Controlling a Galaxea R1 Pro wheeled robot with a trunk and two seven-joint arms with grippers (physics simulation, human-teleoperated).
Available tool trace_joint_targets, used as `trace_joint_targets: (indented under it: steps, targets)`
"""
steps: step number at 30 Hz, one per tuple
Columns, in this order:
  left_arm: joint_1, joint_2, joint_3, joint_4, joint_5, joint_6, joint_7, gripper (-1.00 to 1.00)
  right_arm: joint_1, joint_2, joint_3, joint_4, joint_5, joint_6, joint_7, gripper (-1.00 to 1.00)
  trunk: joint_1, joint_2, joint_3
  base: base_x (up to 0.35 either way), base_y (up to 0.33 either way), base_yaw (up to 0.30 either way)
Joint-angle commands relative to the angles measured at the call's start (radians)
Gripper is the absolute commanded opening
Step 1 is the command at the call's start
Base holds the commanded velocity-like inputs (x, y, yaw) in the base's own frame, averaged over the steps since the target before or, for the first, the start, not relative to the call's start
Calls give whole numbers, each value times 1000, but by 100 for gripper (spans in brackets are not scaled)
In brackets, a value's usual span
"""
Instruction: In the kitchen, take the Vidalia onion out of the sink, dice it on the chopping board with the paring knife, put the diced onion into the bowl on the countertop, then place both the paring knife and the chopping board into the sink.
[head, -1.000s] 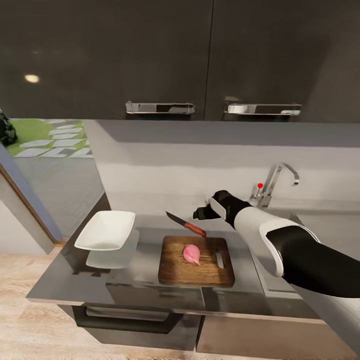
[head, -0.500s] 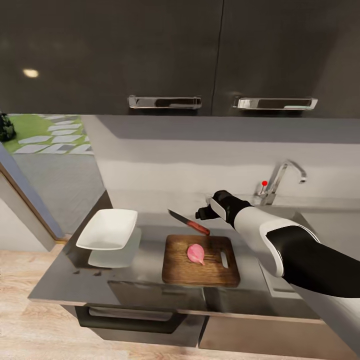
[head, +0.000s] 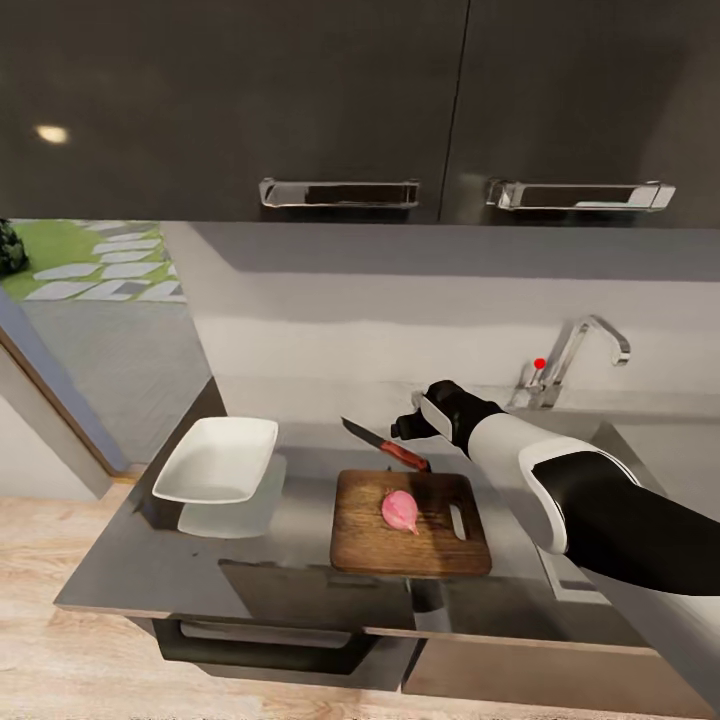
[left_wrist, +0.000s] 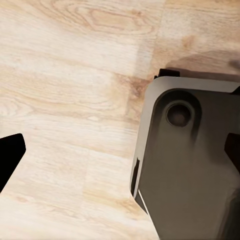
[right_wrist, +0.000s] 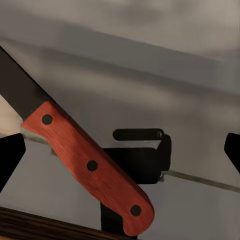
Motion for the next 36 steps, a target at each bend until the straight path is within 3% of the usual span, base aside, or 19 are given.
trace_joint_targets:
  steps: [1,36]
  targets:
    - [-2,0,-7,4,7,-7,1,100,-1,0,9,-1,-10,5,-1,100,1,-2,-4,2,1,0]
    - [-2,0,-8,5,7,-7,1,100,1,0,9,4,-9,19,1,100,1,-2,-60,0,4,0]
